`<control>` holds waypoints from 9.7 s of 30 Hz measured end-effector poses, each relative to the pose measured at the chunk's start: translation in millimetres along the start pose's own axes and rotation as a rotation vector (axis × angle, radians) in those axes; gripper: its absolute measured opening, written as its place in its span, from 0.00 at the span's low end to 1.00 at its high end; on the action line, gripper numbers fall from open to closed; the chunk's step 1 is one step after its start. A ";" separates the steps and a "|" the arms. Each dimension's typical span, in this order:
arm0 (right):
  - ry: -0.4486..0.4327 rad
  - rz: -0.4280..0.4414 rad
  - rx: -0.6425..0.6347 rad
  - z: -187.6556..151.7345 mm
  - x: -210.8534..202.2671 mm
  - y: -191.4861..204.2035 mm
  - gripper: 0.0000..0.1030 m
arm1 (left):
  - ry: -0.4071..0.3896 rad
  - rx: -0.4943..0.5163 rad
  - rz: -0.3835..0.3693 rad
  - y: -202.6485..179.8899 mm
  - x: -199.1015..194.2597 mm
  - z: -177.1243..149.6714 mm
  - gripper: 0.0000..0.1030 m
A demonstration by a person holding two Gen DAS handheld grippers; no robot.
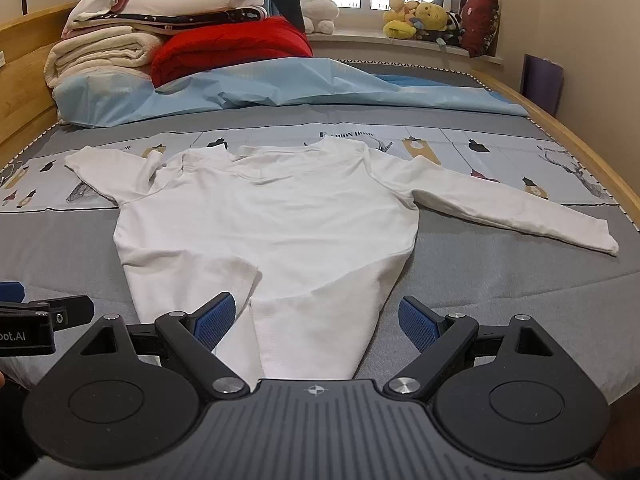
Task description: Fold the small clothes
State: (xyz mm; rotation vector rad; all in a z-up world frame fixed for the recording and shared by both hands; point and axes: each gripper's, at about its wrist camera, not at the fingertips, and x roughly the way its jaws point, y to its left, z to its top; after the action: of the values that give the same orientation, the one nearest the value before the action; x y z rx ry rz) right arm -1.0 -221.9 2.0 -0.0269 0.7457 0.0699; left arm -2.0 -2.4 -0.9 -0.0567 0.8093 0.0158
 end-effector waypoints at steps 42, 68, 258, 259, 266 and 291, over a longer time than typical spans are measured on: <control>0.408 0.282 -0.442 28.7 164.5 56.2 0.43 | 0.294 0.218 -0.255 -59.6 182.1 82.9 0.59; 0.471 0.122 -0.093 16.3 90.9 -110.6 0.01 | 0.304 0.309 -0.161 15.4 129.5 72.1 0.04; 0.230 -0.003 0.777 117.0 245.9 -108.2 0.17 | 0.031 -0.356 -0.030 58.2 243.0 256.1 0.23; 0.248 0.019 0.801 114.9 252.0 -108.3 0.20 | 0.052 -0.414 0.006 74.1 247.2 255.7 0.23; 0.246 0.119 0.923 114.0 288.5 -111.4 0.24 | 0.082 -0.623 0.063 149.2 249.7 252.1 0.23; 0.084 -0.115 0.881 120.8 255.3 -141.4 0.03 | 0.203 -0.545 -0.016 141.1 266.3 241.8 0.23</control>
State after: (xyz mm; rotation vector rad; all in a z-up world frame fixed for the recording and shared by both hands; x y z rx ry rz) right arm 278.1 -343.2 -82.6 0.7696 0.8063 -0.3748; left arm 351.4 150.1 -33.4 -0.5873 0.9895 0.2182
